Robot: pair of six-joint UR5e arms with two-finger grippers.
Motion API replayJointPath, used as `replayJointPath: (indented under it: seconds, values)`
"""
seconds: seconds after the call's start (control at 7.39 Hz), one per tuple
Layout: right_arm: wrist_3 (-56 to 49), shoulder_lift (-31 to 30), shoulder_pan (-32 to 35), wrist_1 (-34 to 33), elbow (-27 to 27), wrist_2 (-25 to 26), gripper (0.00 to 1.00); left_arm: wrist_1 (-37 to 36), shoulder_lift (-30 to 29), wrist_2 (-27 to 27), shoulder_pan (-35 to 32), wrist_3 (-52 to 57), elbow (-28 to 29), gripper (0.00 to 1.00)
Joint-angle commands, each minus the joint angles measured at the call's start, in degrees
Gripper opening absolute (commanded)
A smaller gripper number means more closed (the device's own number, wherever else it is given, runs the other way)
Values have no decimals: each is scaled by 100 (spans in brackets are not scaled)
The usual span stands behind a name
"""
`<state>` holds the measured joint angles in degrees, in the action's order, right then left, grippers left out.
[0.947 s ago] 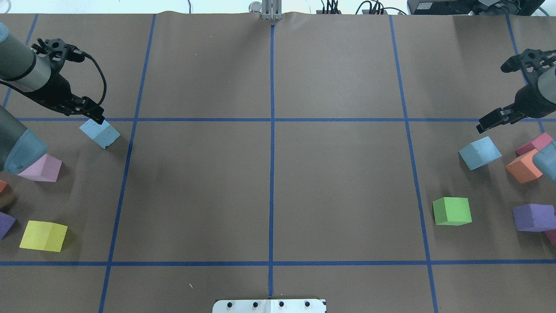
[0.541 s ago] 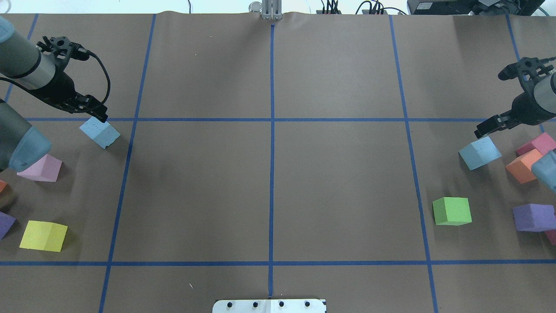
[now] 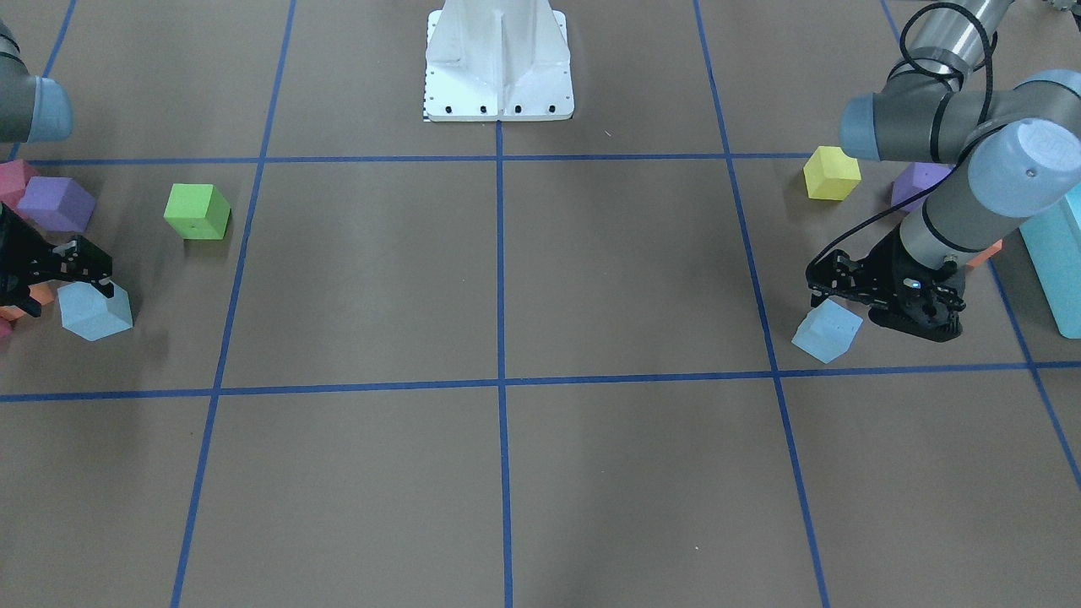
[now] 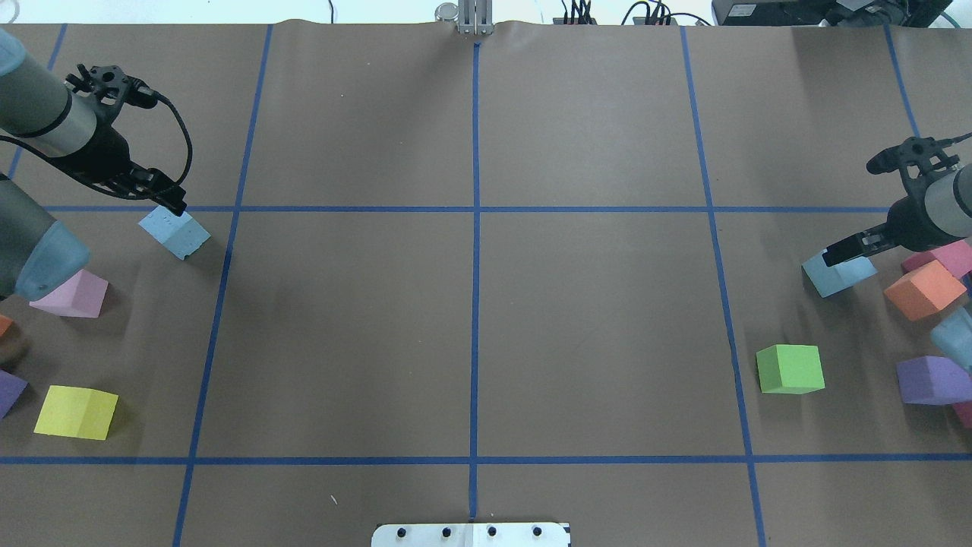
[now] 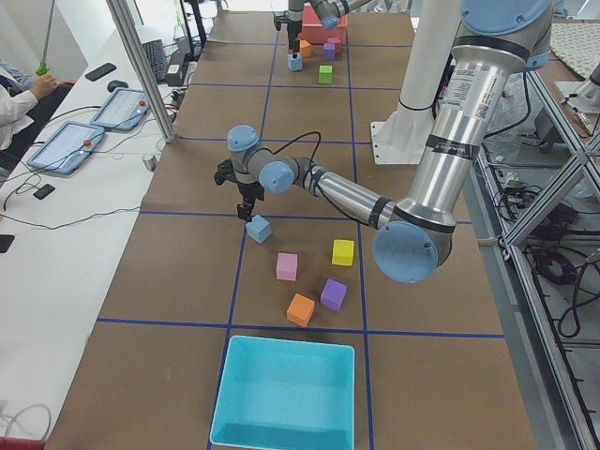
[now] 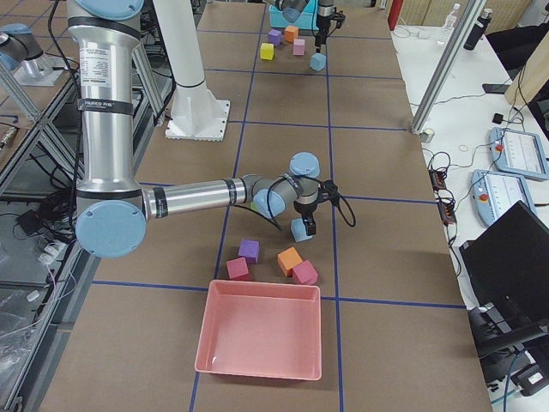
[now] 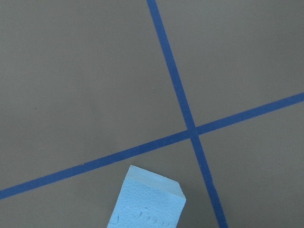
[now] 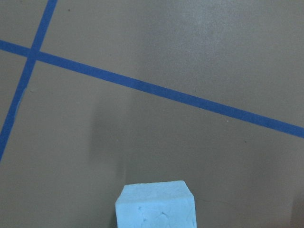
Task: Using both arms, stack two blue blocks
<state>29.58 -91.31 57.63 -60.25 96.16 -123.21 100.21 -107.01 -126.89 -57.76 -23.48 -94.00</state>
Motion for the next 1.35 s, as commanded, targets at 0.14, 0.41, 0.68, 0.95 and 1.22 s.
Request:
replayJointPath:
  seconds: [0.14,0.41,0.68,0.95,1.22]
  values:
    - [31,-18,-103,206,-62,77,97,-1,-4,24,-7,54,75,99]
    - [-127,-123,-103,241,-62,69,95,8,-13,33,2,63,162,99]
    - [-128,-133,-112,241,-79,77,94,51,-30,33,2,72,259,99]
    - [-128,-115,-147,241,-167,130,94,43,-83,24,20,63,303,99]
    - [-119,-63,-173,311,-246,139,90,43,-109,24,37,63,312,99]
